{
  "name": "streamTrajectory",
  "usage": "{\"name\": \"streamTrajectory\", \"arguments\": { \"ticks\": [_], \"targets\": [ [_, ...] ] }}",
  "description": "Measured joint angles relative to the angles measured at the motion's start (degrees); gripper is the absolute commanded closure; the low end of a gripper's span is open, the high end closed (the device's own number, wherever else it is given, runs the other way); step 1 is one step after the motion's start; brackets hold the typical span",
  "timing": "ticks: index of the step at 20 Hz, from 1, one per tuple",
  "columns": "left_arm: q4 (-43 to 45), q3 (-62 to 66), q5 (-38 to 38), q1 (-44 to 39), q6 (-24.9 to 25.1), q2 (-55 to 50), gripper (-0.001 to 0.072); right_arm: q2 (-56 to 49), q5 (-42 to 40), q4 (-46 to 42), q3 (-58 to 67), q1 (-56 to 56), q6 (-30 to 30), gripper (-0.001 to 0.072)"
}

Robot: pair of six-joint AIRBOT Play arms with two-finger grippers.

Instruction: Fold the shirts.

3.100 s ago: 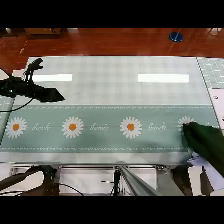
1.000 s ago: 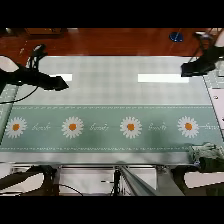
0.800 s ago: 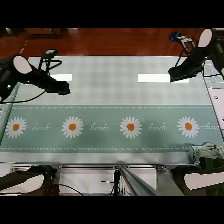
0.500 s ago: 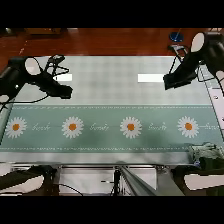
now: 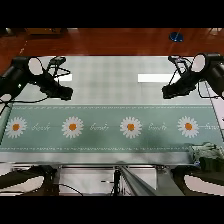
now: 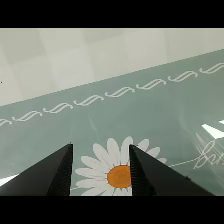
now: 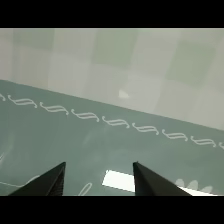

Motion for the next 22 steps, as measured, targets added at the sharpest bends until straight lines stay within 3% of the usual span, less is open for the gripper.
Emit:
{"name": "streamTrajectory", "arguments": {
  "ticks": [22],
  "targets": [
    [0.04,0.0,-0.22,0.0,-0.02,-0.44,0.026,0.76,-2.64,0.04,-0.76,0.02,0.39,0.0233]
  ]
}}
